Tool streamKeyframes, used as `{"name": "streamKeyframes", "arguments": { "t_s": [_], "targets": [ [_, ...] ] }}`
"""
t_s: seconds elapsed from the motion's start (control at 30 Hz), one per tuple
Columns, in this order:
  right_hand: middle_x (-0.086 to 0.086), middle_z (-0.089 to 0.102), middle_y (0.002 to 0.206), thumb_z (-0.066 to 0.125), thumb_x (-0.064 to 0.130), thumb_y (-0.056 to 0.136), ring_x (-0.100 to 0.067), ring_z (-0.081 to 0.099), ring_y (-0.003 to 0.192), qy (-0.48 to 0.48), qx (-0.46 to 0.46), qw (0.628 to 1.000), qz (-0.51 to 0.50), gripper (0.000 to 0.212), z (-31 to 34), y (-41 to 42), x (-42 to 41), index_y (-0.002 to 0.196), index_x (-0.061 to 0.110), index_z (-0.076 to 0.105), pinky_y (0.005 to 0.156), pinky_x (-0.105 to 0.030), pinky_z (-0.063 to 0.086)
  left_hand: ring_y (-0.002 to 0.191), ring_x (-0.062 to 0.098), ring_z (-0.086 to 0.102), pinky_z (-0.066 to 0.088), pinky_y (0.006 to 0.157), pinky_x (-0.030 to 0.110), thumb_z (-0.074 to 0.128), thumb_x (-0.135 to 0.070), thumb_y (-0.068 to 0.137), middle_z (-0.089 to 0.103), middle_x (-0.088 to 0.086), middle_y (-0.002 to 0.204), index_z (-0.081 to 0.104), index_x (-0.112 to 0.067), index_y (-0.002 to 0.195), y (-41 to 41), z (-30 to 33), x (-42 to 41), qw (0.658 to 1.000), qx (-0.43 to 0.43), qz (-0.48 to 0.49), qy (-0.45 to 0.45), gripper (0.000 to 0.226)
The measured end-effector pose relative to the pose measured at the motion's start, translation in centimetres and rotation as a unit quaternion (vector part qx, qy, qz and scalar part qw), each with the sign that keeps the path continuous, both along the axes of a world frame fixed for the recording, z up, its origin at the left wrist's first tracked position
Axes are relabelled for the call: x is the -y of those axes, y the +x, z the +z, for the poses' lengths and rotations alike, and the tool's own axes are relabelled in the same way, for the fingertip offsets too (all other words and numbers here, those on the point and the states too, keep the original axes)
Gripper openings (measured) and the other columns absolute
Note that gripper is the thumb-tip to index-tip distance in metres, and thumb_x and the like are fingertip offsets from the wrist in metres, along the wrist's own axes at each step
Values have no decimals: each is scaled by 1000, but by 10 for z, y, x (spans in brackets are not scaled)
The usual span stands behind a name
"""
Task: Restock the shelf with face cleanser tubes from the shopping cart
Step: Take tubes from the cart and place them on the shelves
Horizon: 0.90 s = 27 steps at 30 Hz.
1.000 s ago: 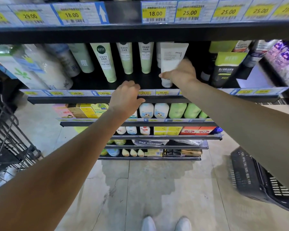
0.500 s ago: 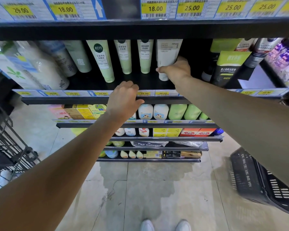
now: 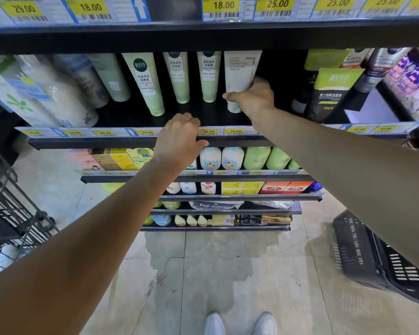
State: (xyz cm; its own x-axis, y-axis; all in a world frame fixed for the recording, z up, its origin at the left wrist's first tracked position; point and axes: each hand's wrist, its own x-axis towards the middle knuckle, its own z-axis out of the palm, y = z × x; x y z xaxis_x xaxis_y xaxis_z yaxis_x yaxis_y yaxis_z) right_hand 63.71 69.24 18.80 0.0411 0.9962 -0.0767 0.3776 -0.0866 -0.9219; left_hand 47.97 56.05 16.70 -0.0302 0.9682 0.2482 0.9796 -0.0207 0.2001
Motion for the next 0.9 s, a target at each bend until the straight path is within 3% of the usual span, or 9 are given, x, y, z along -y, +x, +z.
{"name": "streamKeyframes", "arguments": {
  "t_s": [0.67,0.8,0.9],
  "targets": [
    [-3,67,130,91,39,75,-20,64,119,-9,72,997,20,66,8,1,4,128,13,62,99,-32,53,110,29,54,45,84,37,73,-33,93,59,11,111,63,-5,118,1,10,4,999,-21,-6,-49,39],
    [-8,65,132,84,40,83,-27,63,120,-27,143,989,38,61,24,12,28,129,9,59,87,-31,48,118,30,51,44,93,38,66,-31,97,57,12,124,51,-8,138,1,24,10,995,-31,-30,-95,49],
    [-13,63,132,75,40,91,-32,60,123,-8,187,981,51,58,37,20,61,133,6,55,93,-35,50,128,32,44,40,105,41,63,-29,99,51,14,136,35,-8,151,2,42,26,993,-12,-28,-113,62]
  ]
}}
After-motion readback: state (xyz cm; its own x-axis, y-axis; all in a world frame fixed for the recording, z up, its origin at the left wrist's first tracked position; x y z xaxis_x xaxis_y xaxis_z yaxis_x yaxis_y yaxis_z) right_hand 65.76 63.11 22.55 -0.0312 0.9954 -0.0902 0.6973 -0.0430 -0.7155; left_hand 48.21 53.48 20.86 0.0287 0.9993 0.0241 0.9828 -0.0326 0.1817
